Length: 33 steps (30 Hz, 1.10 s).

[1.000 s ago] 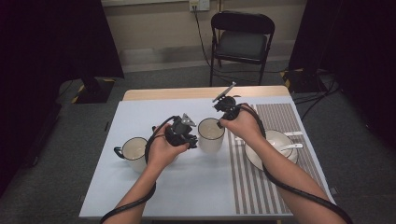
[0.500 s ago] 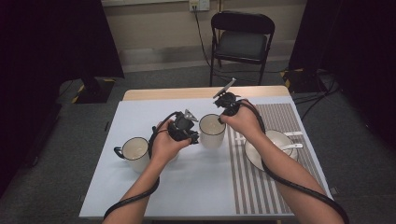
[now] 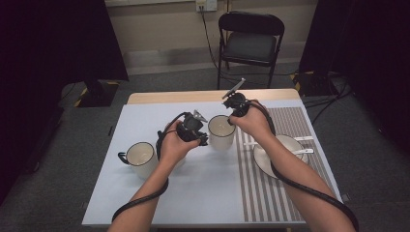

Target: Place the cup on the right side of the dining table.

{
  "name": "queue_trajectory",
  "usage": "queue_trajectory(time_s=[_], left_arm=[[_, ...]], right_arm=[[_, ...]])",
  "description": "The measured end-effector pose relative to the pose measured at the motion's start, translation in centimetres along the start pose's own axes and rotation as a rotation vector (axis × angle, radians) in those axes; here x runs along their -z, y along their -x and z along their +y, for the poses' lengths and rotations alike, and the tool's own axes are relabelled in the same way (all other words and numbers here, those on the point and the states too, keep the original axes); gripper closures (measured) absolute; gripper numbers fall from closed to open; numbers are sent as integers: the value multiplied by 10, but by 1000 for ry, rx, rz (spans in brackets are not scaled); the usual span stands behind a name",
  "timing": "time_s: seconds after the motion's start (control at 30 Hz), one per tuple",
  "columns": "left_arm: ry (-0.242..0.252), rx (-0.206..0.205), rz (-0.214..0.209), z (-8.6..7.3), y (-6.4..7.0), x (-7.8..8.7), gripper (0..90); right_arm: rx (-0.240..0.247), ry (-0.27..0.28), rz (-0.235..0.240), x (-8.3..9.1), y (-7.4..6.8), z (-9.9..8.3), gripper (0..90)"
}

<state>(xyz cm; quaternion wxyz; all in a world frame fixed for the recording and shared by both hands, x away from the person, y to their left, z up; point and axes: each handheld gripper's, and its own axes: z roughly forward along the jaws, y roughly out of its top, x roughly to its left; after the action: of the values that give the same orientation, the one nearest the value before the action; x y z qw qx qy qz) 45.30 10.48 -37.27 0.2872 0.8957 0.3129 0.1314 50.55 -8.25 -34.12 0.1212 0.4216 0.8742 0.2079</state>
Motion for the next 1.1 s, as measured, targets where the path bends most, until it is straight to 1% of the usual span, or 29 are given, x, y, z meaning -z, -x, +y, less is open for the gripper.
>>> queue_trajectory(time_s=[0.07, 0.23, 0.27, 0.37, 0.47, 0.5, 0.57, 0.67, 0.8, 0.9, 1.07, 1.1], left_arm=[[-2, 1, 2, 2, -1, -1, 746], [-9, -4, 2, 6, -3, -4, 745], [-7, 0, 0, 7, -3, -5, 745], [-9, -4, 5, 10, -3, -7, 745], [-10, -10, 3, 14, -4, -9, 745], [-7, -3, 0, 15, -4, -10, 745], [-9, -4, -1, 16, -5, -11, 744], [-13, -9, 0, 20, -5, -13, 743], [-17, -13, 3, 25, -5, -14, 743], [-12, -4, -2, 28, -5, -17, 743], [-18, -13, 3, 34, -4, -19, 742], [-17, -13, -1, 35, -4, -20, 741]], right_arm=[[7, 7, -1, 0, 1, 1, 843], [0, 6, -9, -1, 5, 2, 843], [0, 6, -11, -1, 5, 2, 843], [-6, 9, -16, -1, 8, 2, 842], [-23, 8, -12, -1, 13, 2, 842], [-24, 10, -12, -1, 14, 1, 842], [-31, 12, -13, -1, 15, 1, 842], [-29, 13, -18, -1, 19, 2, 842], [-39, 14, -18, -1, 23, 2, 841], [-40, 8, -25, 0, 25, 1, 840], [-52, 16, -25, 1, 31, 0, 841], [-52, 15, -27, 1, 32, 0, 840]])
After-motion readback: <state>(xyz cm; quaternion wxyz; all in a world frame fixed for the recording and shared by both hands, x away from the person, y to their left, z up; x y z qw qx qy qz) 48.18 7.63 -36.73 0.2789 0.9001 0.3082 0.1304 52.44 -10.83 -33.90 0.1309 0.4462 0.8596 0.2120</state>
